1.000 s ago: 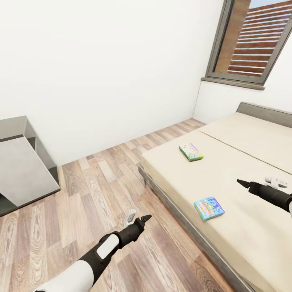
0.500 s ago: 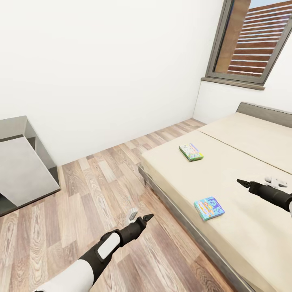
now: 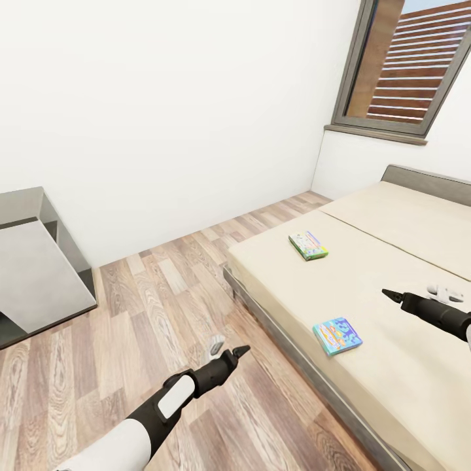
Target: Put all the toys in the child's room - the three board games (two on the bed and one on the table), the two jigsaw puzzles on the table, and the tennis ball on the table - inside the toy box on the table in the child's room.
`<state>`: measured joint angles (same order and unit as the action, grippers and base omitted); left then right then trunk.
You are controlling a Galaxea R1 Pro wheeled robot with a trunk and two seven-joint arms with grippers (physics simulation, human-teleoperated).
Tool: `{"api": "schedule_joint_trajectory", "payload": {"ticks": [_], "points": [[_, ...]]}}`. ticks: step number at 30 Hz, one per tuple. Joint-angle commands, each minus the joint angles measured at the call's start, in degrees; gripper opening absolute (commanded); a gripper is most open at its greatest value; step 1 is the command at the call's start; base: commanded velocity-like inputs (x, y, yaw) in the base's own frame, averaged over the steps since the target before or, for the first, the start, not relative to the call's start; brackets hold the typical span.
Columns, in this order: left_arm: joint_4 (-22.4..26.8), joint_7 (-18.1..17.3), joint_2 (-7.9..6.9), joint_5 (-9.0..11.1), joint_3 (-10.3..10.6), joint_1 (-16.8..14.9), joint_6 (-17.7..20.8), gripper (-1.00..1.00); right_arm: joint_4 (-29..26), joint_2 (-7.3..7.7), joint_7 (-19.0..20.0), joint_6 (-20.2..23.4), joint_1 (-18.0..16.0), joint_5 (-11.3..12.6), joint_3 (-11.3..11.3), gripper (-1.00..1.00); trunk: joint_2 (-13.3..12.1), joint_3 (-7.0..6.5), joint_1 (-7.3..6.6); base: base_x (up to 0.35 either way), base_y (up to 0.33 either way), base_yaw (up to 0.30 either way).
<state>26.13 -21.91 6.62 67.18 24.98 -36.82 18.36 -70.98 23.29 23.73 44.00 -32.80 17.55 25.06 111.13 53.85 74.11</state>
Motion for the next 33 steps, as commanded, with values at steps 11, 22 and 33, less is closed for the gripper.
{"api": "schedule_joint_trajectory", "payload": {"ticks": [11,22,33], "points": [[0.2,-0.5,-0.10,2.9,0.8,0.0,2.0,1.00,0.0,0.00,0.3,0.4,-0.1,0.0,0.1,1.00,2.0,0.94,1.09,0.000,0.000,0.000],[0.3,-0.6,-0.11,3.1,1.2,-0.1,2.8,1.00,0.0,0.00,0.3,0.5,-0.1,0.0,0.1,1.00,6.4,2.92,3.51,0.000,0.000,0.000],[0.3,-0.5,-0.07,2.9,1.5,-0.1,3.0,1.00,0.0,0.00,0.3,0.5,-0.1,0.0,0.1,1.00,10.8,4.89,5.92,0.000,0.000,0.000]]}}
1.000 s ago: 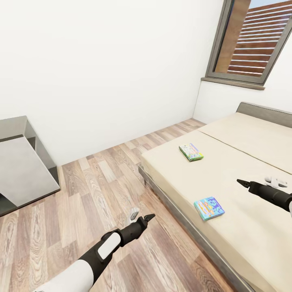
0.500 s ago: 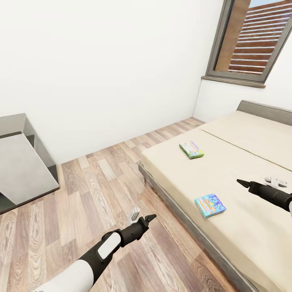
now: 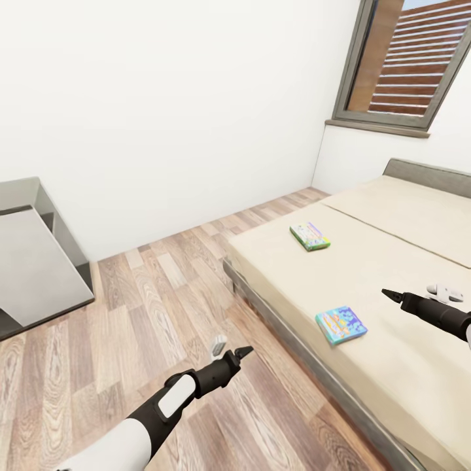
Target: Put all the toys in the child's room - the three board games (two on the bed and one on the table), the two jigsaw puzzles on the table, and the tennis ball on the table - inside the toy box on the table in the child's room.
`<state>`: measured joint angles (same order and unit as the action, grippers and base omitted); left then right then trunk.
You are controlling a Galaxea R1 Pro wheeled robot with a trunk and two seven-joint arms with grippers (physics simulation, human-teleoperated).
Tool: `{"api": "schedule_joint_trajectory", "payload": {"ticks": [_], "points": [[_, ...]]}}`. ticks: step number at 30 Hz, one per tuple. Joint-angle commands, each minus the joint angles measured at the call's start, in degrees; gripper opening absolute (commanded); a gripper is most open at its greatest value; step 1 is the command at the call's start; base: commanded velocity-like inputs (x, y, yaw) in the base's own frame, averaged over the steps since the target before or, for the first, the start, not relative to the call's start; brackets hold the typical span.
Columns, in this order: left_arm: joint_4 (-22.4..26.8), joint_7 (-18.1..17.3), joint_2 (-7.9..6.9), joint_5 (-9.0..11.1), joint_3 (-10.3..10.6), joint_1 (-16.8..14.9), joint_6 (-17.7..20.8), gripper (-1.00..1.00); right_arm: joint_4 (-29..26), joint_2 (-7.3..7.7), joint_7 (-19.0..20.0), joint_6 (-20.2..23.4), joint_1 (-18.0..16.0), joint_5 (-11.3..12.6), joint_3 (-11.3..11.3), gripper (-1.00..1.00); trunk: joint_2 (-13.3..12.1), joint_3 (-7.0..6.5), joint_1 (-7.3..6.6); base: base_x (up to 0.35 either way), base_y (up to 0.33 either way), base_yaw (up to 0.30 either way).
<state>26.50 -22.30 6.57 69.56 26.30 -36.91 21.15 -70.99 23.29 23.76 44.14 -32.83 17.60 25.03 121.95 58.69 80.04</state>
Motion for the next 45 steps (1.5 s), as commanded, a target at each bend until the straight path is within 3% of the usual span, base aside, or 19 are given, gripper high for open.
{"api": "schedule_joint_trajectory", "payload": {"ticks": [1,9,23,45], "points": [[0.0,-0.1,-0.01,0.3,0.3,-0.1,0.2,1.00,0.0,0.00,0.2,0.3,0.0,0.0,0.1,1.00,0.4,0.23,0.22,0.000,0.000,0.000],[0.0,-0.2,0.05,-0.6,0.9,-0.2,0.3,1.00,-0.1,0.00,0.2,0.5,0.0,0.0,0.0,1.00,3.6,1.66,1.97,0.000,0.000,0.000],[3.0,-2.8,0.04,-1.2,1.3,-0.6,0.1,1.00,-0.1,0.04,0.2,4.6,0.0,-0.1,-0.1,1.00,3.6,1.66,1.97,0.000,0.000,-0.035],[4.1,-5.6,0.02,-1.0,0.8,-2.2,-0.7,1.00,-1.2,0.54,0.2,5.5,-0.1,-0.3,0.4,1.00,3.6,1.66,1.97,0.000,0.000,-0.242]]}}
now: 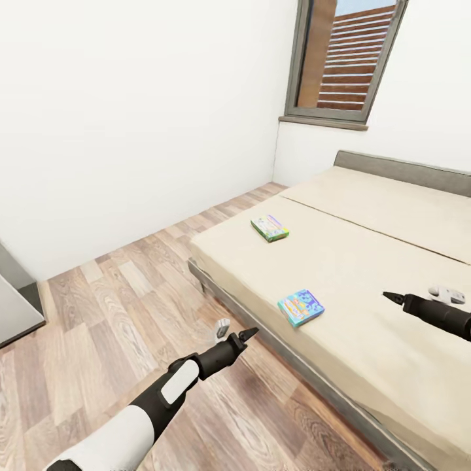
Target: Put all the toys in the child's room - the three board games (two on the bed and one on the table), the two jigsaw puzzles on the table, and the tennis ball on the table - inside the toy box on the table in the child's room.
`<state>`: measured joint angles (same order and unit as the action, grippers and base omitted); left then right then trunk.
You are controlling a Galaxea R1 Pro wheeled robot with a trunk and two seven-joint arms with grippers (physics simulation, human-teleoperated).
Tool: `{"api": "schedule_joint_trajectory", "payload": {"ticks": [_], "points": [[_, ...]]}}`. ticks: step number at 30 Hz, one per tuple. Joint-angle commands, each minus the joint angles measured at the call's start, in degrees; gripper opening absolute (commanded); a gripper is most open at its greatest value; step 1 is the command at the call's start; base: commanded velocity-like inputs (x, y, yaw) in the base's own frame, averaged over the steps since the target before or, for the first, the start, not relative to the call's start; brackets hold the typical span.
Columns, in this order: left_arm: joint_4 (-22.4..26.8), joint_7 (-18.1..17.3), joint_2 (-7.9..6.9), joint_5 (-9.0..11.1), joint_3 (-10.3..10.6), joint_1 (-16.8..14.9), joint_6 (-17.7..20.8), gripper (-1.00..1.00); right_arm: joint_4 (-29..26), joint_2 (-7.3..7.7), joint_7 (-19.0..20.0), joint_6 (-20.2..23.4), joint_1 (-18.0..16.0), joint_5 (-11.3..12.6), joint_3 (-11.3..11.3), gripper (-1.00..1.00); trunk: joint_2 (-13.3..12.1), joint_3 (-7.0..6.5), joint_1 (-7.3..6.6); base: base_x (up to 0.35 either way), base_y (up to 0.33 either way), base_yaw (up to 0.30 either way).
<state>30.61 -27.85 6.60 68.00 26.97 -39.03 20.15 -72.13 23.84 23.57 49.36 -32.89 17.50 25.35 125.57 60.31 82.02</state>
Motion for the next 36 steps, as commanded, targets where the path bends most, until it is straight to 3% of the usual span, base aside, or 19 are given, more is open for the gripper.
{"api": "schedule_joint_trajectory", "payload": {"ticks": [1,10,18,36], "points": [[0.0,-0.2,-0.02,0.7,0.1,-0.1,0.3,1.00,-0.2,0.03,0.3,0.3,0.0,-0.2,0.1,1.00,0.0,0.05,-0.01,0.000,0.000,-0.216],[-0.1,-0.8,-0.01,1.1,-0.1,-0.2,0.3,1.00,-1.5,0.07,0.3,0.3,0.0,-0.2,0.2,1.00,0.0,0.05,-0.01,0.000,0.000,-0.125],[-0.5,-3.0,-0.06,2.7,-0.4,-0.4,0.3,1.00,-2.4,0.12,0.3,0.3,0.0,-0.2,0.2,1.00,0.0,0.05,-0.01,0.000,0.000,-0.036],[-0.8,-4.6,-0.18,4.8,-2.6,-0.5,0.5,1.00,-4.6,0.07,0.2,0.4,0.1,-0.2,0.1,1.00,0.0,0.05,-0.01,0.000,0.000,-0.085]]}}
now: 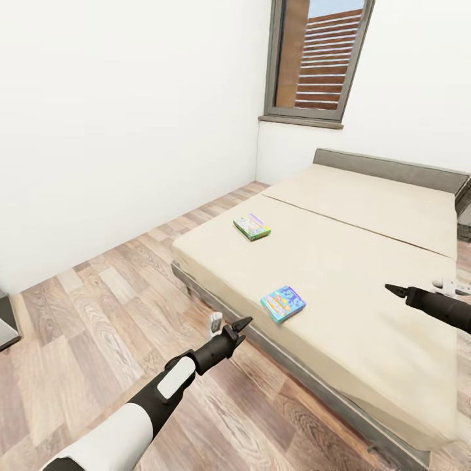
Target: Put all the toys in the child's room - the three board games (two on the bed and one on the table), the two jigsaw puzzles on the table, and the tennis ball on the table - inside the toy box on the table in the child's room.
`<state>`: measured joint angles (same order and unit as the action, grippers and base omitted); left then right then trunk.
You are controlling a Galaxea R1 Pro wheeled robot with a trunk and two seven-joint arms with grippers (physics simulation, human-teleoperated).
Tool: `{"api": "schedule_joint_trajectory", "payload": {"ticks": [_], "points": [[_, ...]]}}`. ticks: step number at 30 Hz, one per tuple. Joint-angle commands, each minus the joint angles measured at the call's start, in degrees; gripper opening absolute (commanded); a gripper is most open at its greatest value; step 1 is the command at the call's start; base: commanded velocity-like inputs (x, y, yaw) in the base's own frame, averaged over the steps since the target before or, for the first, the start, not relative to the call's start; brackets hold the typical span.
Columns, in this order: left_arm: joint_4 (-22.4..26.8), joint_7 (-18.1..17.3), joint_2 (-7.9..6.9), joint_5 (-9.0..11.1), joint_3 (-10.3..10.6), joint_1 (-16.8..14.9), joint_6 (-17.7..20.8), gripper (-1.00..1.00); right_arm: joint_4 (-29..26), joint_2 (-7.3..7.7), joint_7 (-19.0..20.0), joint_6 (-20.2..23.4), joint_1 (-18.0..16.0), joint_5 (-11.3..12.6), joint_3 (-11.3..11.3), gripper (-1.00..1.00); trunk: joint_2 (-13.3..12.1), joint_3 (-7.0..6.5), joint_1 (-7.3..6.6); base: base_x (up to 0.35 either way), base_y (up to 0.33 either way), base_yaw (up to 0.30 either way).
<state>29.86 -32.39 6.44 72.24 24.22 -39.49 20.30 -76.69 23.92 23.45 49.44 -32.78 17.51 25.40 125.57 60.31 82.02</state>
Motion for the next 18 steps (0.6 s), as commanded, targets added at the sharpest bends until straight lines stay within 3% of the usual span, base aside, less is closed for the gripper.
{"api": "schedule_joint_trajectory", "payload": {"ticks": [1,9,18], "points": [[-0.1,-0.1,-0.02,0.7,0.1,-0.1,0.4,1.00,-0.2,0.00,0.3,0.3,0.0,-0.2,0.1,1.00,0.0,0.04,-0.01,0.000,0.000,-0.189],[-0.1,-0.2,-0.03,0.8,0.0,-0.1,0.4,1.00,-0.6,-0.01,0.3,0.3,0.0,-0.2,0.1,1.00,0.0,0.04,-0.01,0.000,0.000,-0.121],[-0.1,-0.2,-0.03,0.8,-0.1,-0.1,0.4,1.00,-1.1,-0.16,0.3,0.3,0.0,-0.2,0.1,1.00,0.0,0.04,-0.01,0.000,0.000,-0.037]]}}
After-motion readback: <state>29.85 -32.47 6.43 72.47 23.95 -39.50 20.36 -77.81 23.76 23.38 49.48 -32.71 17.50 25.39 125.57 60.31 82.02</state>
